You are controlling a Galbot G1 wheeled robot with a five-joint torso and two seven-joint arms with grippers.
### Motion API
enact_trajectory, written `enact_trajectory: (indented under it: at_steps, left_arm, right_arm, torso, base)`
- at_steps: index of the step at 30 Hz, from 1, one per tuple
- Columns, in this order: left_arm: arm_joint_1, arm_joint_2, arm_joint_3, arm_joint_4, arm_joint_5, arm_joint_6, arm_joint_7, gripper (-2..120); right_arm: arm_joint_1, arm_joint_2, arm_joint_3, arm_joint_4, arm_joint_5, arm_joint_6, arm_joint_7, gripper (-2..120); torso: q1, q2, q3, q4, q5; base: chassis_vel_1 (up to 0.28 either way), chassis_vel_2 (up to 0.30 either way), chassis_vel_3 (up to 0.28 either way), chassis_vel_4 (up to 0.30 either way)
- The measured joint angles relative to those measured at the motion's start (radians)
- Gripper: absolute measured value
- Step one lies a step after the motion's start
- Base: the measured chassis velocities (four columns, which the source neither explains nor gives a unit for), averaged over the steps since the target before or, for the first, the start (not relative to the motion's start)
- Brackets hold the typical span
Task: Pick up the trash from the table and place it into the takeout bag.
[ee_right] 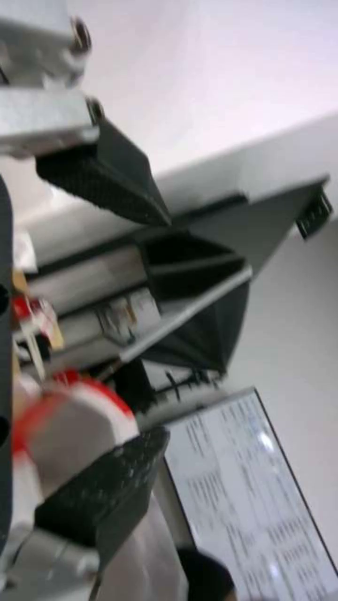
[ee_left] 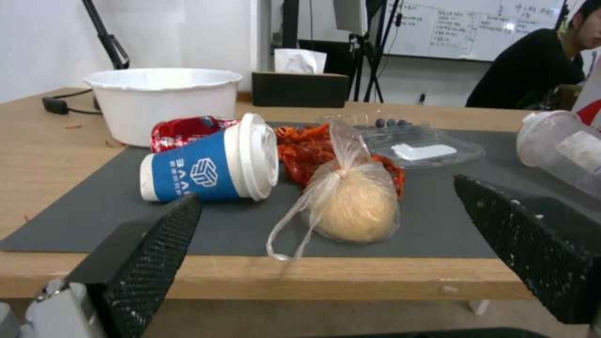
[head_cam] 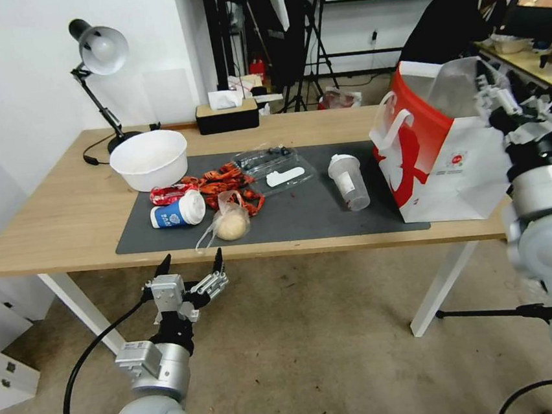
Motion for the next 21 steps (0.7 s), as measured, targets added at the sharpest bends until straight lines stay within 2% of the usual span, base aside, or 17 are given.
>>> enact_trajectory:
  at_steps: [2,3,5,6,9,13,16,21]
  left_arm:
    - [-0.003,0.001,0.000,0.003,-0.001,-0.001,0.000,100]
    - [-0.003,0.001,0.000,0.003,-0.001,-0.001,0.000,100]
    - [-0.006,0.005,-0.001,0.008,-0.003,-0.003,0.000,100]
    - [-0.006,0.005,-0.001,0.008,-0.003,-0.003,0.000,100]
    - [-0.008,0.008,-0.003,0.015,-0.005,-0.006,0.000,100]
    - [-0.009,0.010,-0.004,0.019,-0.007,-0.009,0.000,100]
    - [-0.011,0.015,-0.005,0.023,-0.011,-0.013,-0.001,100]
    - [-0.010,0.020,-0.005,0.024,-0.014,-0.017,-0.001,100]
  right_arm:
    - [-0.047,0.020,-0.028,0.024,-0.039,-0.001,-0.019,95]
    - [-0.047,0.020,-0.028,0.024,-0.039,-0.001,-0.019,95]
    - [-0.101,0.039,-0.060,0.028,-0.147,0.006,-0.028,100]
    - [-0.101,0.039,-0.060,0.028,-0.147,0.006,-0.028,100]
    - [-0.173,0.057,-0.094,0.016,-0.291,0.044,-0.030,100]
    - [-0.232,0.072,-0.121,0.008,-0.380,0.081,-0.028,100]
    - [-0.316,0.104,-0.171,-0.023,-0.491,0.163,-0.010,100]
    - [-0.386,0.133,-0.207,-0.053,-0.554,0.224,0.005,100]
  torso:
    - [0.000,0.000,0.000,0.0001,-0.0001]
    - [0.000,0.000,0.000,0.0001,-0.0001]
    - [0.000,0.000,0.000,0.0003,0.0000]
    - [0.000,0.000,0.000,0.0003,0.0000]
    - [0.000,0.000,0.000,0.0002,0.0000]
    - [0.000,0.000,0.000,0.0001,0.0000]
    - [0.000,0.000,0.000,0.0002,0.0000]
    - [0.000,0.000,0.000,0.0000,0.0000]
  base:
    - [0.000,0.000,0.000,0.000]
    - [0.000,0.000,0.000,0.000]
    - [0.000,0.000,0.000,0.000]
    - [0.000,0.000,0.000,0.000]
    - [0.000,0.000,0.000,0.000]
    - [0.000,0.000,0.000,0.000]
    - [0.000,0.000,0.000,0.000]
    - [0.000,0.000,0.000,0.000]
